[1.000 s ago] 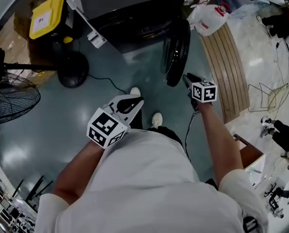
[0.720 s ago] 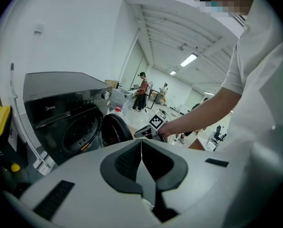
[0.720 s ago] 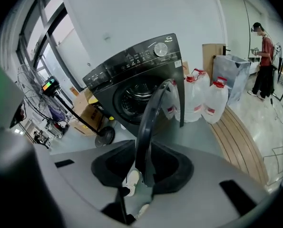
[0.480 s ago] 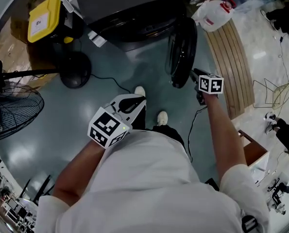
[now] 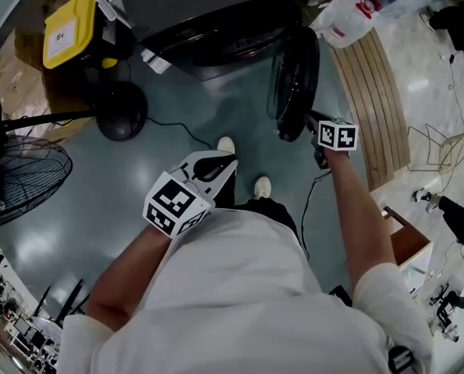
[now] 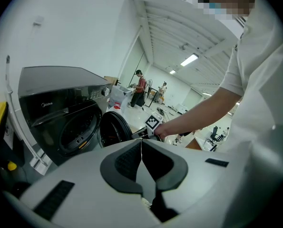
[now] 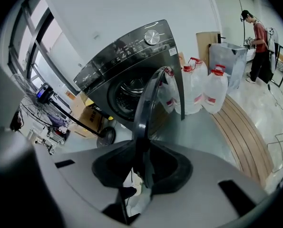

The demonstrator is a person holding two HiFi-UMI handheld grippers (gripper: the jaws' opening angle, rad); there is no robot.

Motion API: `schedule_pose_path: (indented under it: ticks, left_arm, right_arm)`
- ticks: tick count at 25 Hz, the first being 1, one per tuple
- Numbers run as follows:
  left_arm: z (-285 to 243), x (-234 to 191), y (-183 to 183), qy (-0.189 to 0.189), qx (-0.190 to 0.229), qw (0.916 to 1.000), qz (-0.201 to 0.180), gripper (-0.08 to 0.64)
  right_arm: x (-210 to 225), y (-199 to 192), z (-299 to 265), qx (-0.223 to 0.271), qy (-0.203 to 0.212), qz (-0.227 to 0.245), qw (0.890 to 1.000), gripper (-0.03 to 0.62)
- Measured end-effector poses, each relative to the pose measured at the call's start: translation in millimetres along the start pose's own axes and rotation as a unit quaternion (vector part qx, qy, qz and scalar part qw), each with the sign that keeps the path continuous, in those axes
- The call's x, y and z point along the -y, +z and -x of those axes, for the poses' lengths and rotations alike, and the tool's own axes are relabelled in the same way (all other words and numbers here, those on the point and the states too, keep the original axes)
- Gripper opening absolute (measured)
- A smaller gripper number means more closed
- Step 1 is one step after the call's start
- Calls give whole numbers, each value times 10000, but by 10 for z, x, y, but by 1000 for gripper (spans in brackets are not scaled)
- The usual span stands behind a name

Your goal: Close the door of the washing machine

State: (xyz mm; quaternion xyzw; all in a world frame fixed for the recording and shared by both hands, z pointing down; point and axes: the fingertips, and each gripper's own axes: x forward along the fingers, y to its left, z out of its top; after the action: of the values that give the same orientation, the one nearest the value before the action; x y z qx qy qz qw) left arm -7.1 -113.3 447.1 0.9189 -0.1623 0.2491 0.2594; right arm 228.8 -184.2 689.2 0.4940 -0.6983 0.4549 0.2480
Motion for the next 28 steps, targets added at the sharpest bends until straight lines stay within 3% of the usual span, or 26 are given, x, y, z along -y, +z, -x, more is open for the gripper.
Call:
schedule_pose_path:
  ticks: [14, 22, 28]
  left_arm:
    - [34, -112, 0, 18, 139, 9998, 169, 18]
    - [97, -246, -32, 81, 195, 9994, 289, 18]
    - [164, -381, -23, 149, 248, 9989, 372, 18]
  right_arm:
    - [-246, 44, -154, 172, 193, -494, 9984, 97]
    - [-571, 160, -386, 241, 377, -680, 9967, 103]
    - [-858, 314, -609, 329, 559, -1073, 9921, 106]
